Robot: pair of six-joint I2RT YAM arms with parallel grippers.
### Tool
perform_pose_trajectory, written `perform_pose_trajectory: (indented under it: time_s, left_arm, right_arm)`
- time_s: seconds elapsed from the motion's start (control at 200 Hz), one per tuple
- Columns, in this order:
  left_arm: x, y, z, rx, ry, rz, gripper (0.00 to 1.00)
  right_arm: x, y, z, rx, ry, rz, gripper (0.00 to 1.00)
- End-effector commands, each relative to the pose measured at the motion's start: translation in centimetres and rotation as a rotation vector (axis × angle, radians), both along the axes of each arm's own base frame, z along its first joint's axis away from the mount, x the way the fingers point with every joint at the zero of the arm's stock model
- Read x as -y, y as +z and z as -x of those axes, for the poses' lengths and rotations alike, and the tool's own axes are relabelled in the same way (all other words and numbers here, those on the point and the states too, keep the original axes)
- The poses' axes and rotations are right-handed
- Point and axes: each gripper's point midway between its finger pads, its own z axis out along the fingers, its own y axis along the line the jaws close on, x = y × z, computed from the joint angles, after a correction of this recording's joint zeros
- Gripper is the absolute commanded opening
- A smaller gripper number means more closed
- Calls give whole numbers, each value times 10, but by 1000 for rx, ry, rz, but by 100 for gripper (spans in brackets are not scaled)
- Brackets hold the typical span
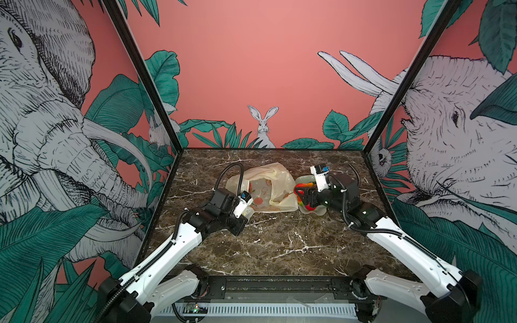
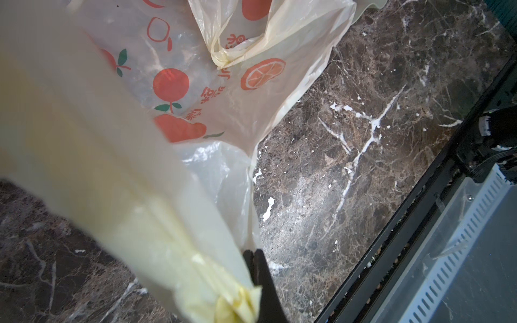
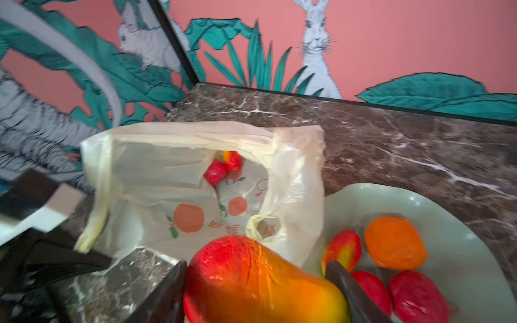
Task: Take fruits out of the plastic bag
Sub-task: Place the fake fruit on the plate.
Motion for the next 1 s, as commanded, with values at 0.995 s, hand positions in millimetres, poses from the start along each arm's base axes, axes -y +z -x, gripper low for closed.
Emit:
perform_pose_trajectory:
  time_s: [0.995]
  left_arm:
    - [6, 5, 6, -1, -52, 46, 0]
  right_arm:
    - [141, -151, -126, -250, -870, -202, 75]
